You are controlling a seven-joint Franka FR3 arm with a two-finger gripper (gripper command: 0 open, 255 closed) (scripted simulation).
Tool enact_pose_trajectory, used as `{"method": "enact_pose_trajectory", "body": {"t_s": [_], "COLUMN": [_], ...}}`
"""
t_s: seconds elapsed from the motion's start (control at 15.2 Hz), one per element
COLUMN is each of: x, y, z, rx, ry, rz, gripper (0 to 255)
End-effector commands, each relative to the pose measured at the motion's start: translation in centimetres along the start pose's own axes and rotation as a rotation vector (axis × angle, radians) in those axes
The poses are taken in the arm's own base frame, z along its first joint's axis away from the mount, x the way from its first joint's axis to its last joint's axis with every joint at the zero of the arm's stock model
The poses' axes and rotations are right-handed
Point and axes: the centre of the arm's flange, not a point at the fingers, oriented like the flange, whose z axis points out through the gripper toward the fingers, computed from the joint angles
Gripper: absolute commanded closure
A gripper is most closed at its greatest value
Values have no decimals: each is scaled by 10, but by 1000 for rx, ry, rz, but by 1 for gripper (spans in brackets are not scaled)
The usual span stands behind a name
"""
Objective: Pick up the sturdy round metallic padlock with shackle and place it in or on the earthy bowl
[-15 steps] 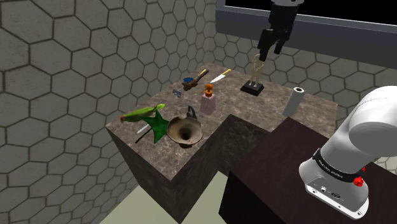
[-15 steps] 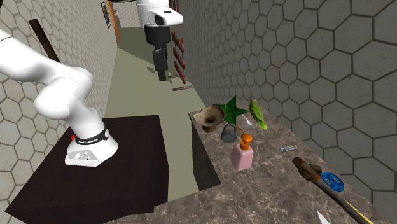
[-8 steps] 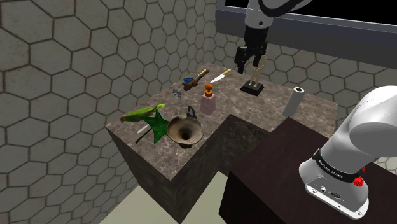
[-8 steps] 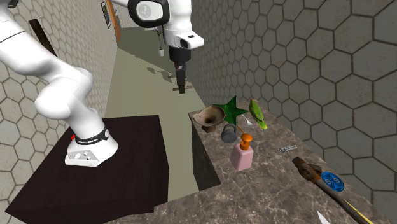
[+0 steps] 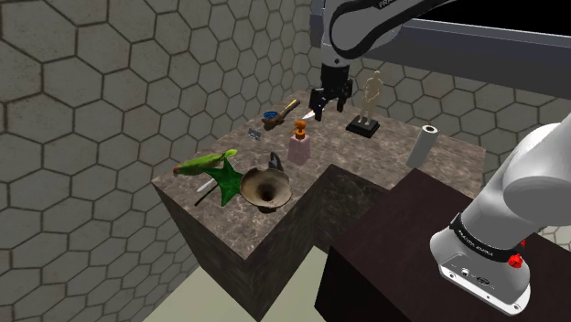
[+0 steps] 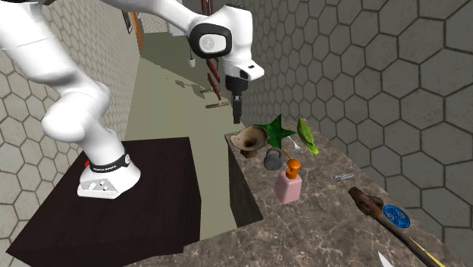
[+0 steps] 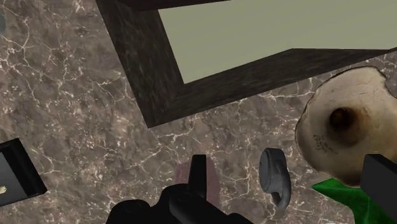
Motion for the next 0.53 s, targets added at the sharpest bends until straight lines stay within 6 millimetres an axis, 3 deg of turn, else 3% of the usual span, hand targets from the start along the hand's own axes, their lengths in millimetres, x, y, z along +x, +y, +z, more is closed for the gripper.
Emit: {"method": "enact_pose_trajectory", "body": {"t_s": [0.0,0.46], "x": [18,78], "y": [-8,-33], "z": [22,88], "rx": [2,8], "ry": [-3,-14], "rz": [8,35], "gripper": [0,0]}}
